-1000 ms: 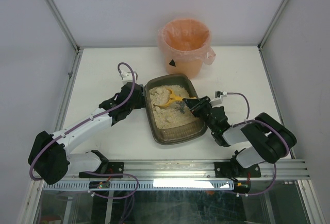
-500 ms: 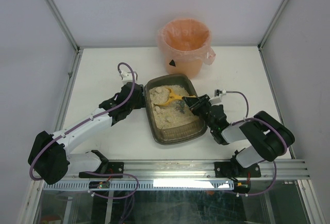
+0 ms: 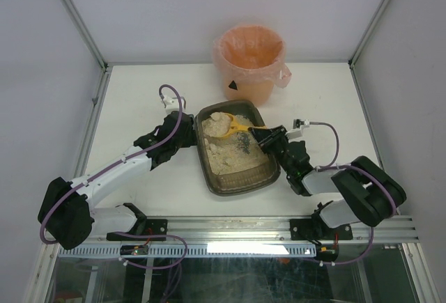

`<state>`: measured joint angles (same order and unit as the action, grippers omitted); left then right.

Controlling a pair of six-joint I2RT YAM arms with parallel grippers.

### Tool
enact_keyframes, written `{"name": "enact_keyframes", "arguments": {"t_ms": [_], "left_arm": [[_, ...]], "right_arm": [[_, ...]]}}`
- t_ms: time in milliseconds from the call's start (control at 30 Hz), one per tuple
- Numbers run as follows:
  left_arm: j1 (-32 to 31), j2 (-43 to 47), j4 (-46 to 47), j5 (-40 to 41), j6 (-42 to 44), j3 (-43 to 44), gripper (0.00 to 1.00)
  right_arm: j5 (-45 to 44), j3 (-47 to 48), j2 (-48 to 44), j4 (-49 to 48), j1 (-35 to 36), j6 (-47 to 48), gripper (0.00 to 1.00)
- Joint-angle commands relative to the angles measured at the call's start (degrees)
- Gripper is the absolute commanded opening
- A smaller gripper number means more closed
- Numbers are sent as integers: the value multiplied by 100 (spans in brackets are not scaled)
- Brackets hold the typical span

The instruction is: Clean the litter box

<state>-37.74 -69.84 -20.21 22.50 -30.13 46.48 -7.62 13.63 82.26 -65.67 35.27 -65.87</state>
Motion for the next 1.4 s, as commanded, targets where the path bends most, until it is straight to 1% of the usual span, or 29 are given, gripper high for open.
{"name": "enact_keyframes", "arguments": {"t_ms": [0, 167, 400, 700, 867, 1133, 1233, 1333, 1367], "left_arm": [[70, 70, 140, 9, -15, 226, 47], [67, 76, 138, 13, -10, 229, 47], [65, 50, 139, -16, -2, 257, 46], [68, 119, 140, -53, -28, 279, 46], [66, 186, 140, -53, -25, 294, 46], [67, 285, 140, -36, -25, 317, 47], [65, 281, 140, -34, -28, 325, 46], [65, 271, 140, -44, -14, 345, 47], [66, 274, 140, -36, -19, 339, 47]], "right_arm": [[-41, 153, -411, -478, -48, -100, 0], [-45, 29, -649, -392, -83, -95, 0], [4, -379, -1197, -244, -146, -152, 0], [51, -877, -2388, 265, -254, -454, 0], [85, -1106, -2873, 260, -305, -719, 0], [161, -1347, -3360, 238, -433, -997, 0], [86, -1498, -3436, 56, -502, -1083, 0], [143, -1458, -3566, 311, -526, -1097, 0], [230, -1431, -3545, 236, -529, -1074, 0]]}}
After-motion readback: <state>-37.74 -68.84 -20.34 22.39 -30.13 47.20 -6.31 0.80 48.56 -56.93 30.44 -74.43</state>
